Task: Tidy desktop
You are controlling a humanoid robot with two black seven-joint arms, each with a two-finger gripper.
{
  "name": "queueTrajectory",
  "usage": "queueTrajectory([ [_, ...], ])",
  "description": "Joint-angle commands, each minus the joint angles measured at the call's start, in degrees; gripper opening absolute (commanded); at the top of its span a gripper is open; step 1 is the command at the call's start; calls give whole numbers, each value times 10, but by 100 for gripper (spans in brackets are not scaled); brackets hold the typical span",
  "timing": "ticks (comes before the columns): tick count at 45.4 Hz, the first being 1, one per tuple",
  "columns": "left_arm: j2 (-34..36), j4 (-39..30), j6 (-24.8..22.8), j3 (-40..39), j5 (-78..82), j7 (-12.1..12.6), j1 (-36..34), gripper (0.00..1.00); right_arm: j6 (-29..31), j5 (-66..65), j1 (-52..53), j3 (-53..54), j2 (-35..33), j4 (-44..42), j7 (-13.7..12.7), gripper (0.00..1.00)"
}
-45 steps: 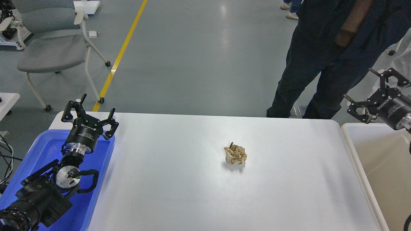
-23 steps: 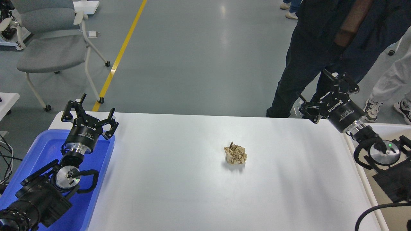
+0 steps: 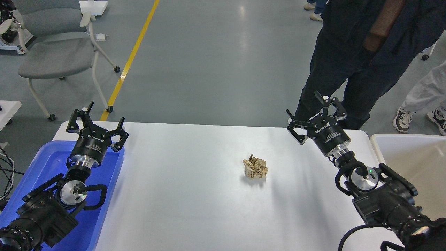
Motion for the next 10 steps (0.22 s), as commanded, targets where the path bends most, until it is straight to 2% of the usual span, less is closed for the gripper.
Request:
queueTrajectory([
  [1, 0, 0, 0, 0, 0, 0, 0, 100, 1, 0, 2, -1, 48, -50, 1, 100],
  [10, 0, 0, 0, 0, 0, 0, 0, 100, 1, 0, -5, -2, 48, -54, 1, 100],
])
